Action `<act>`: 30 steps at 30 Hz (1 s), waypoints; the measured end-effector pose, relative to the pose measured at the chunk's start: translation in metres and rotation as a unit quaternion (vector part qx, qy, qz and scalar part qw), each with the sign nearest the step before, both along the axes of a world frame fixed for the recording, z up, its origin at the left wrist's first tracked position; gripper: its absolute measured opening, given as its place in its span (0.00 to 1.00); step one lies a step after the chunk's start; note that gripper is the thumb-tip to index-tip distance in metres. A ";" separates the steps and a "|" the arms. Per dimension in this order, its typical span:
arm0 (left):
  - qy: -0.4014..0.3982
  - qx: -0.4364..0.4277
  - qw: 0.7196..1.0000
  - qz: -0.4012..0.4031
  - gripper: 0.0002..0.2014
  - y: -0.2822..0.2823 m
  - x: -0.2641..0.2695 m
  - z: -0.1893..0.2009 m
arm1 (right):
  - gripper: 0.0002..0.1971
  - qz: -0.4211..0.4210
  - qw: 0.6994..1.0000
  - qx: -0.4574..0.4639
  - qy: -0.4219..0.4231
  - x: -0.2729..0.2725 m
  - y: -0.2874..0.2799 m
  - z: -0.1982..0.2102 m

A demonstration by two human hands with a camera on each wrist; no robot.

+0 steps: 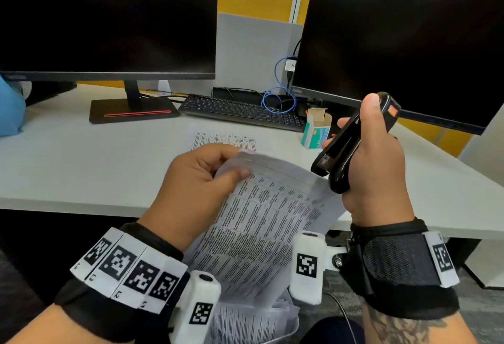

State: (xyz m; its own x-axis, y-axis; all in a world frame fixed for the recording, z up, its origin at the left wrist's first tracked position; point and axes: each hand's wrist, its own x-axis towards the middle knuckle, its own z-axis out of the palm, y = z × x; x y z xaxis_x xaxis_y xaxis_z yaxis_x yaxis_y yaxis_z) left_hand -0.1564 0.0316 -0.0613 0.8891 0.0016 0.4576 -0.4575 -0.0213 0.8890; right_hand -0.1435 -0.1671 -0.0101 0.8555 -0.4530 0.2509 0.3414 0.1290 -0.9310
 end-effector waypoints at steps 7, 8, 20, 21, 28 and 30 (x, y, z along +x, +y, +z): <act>0.056 0.035 0.995 0.074 0.03 0.020 0.011 -0.007 | 0.28 0.082 0.964 0.188 0.168 0.020 -0.019 -0.017; 0.061 0.041 0.994 0.078 0.04 0.023 0.013 -0.008 | 0.31 0.091 0.953 0.221 0.188 0.022 -0.023 -0.021; 0.093 0.066 0.991 0.070 0.04 0.036 0.022 -0.021 | 0.11 0.069 0.955 -0.068 0.280 0.048 -0.030 -0.058; 0.093 0.059 0.992 0.067 0.04 0.035 0.022 -0.021 | 0.14 0.059 0.951 -0.129 0.275 0.050 -0.030 -0.060; 0.088 0.028 0.994 0.059 0.05 0.037 0.023 -0.024 | 0.28 -0.029 0.890 -0.415 0.185 0.045 -0.026 -0.045; 0.093 0.020 0.994 0.052 0.07 0.035 0.022 -0.026 | 0.24 0.000 0.889 -0.445 0.107 0.027 -0.019 -0.032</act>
